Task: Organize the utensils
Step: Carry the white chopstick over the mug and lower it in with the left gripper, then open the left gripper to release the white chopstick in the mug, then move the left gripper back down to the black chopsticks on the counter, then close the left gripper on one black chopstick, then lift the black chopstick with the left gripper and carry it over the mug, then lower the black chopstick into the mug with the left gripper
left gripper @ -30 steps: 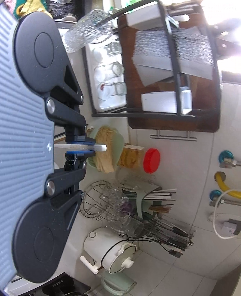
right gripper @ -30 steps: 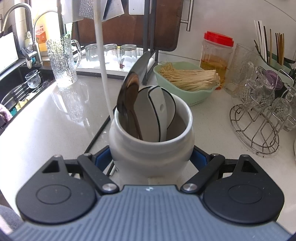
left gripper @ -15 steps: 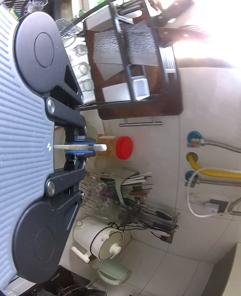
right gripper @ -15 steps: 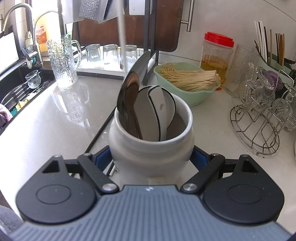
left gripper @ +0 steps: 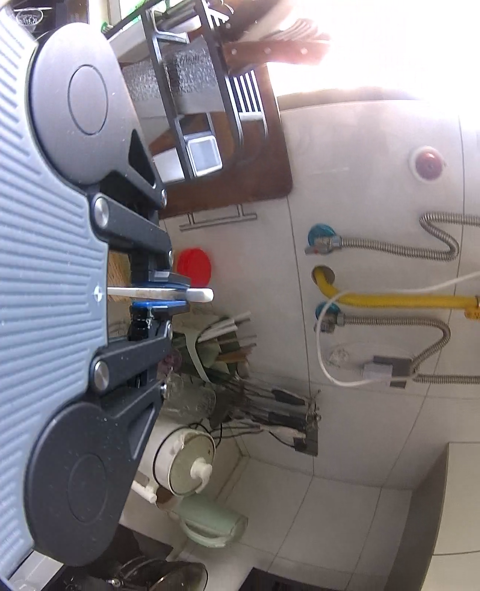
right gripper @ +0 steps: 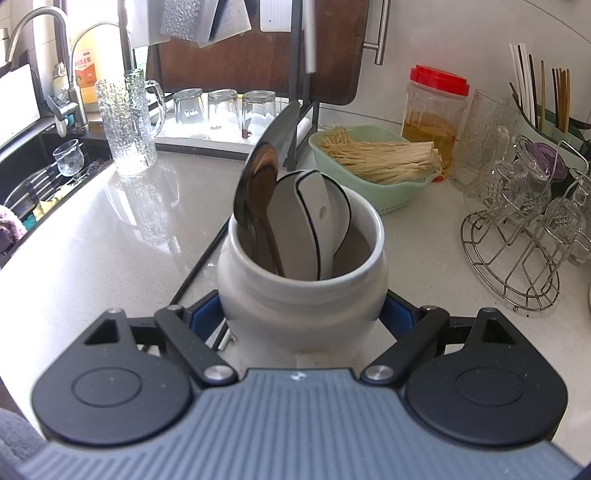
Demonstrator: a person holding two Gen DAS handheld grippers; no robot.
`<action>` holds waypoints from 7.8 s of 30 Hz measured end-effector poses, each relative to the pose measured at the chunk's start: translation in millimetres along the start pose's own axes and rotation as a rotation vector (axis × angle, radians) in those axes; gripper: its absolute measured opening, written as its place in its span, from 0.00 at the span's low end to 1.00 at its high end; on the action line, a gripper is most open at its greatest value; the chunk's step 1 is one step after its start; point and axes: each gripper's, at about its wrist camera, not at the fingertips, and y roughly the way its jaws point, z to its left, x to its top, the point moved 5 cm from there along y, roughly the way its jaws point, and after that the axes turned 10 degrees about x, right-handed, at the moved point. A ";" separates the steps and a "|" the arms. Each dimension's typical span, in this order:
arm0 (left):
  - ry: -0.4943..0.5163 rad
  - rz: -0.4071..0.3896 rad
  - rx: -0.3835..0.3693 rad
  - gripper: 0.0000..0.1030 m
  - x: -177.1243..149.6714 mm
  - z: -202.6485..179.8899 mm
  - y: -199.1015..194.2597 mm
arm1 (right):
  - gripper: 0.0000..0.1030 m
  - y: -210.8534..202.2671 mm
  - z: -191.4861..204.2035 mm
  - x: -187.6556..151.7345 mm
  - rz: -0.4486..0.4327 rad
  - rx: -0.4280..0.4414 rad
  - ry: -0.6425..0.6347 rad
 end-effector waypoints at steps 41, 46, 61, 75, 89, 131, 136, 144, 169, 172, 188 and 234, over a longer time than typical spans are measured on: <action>0.130 0.498 -0.199 0.07 -114.0 -58.4 102.9 | 0.88 0.5 1.2 -0.3 -0.016 0.003 -0.014; 0.127 0.515 -0.211 0.07 -113.0 -62.2 107.0 | 0.88 0.7 1.1 -0.3 -0.016 0.003 -0.016; -0.003 0.512 -0.163 0.42 -99.0 -31.4 101.0 | 0.88 0.8 2.3 -0.6 -0.022 -0.006 -0.011; -0.121 0.366 -0.077 0.42 -113.0 15.6 80.3 | 0.88 1.9 2.5 0.4 -0.013 -0.042 0.029; -0.292 0.387 0.087 0.42 -185.0 86.6 97.2 | 0.88 2.8 2.4 0.5 -0.011 -0.063 0.053; -0.072 0.520 0.175 0.23 -281.6 87.7 290.5 | 0.89 6.1 3.7 4.6 0.028 -0.113 0.096; -0.031 0.535 0.183 0.09 -278.7 87.0 300.0 | 0.89 7.8 4.2 5.2 0.024 -0.116 0.094; -0.092 0.567 0.157 0.06 -274.1 89.1 298.2 | 0.89 11.3 1.2 8.4 0.041 -0.109 0.095; -0.205 0.340 0.123 0.06 -174.7 56.1 124.2 | 0.89 18.8 -6.0 14.9 0.053 -0.032 0.026; -0.229 0.308 0.118 0.06 -166.8 53.6 104.4 | 0.89 18.5 -5.5 14.2 0.045 -0.025 0.015; -0.218 0.168 0.064 0.06 -121.2 49.8 55.0 | 0.88 16.3 -3.5 12.8 0.038 -0.016 0.009; -0.073 -0.058 -0.022 0.06 -87.5 -24.4 95.0 | 0.89 9.8 3.2 5.9 0.031 0.003 -0.021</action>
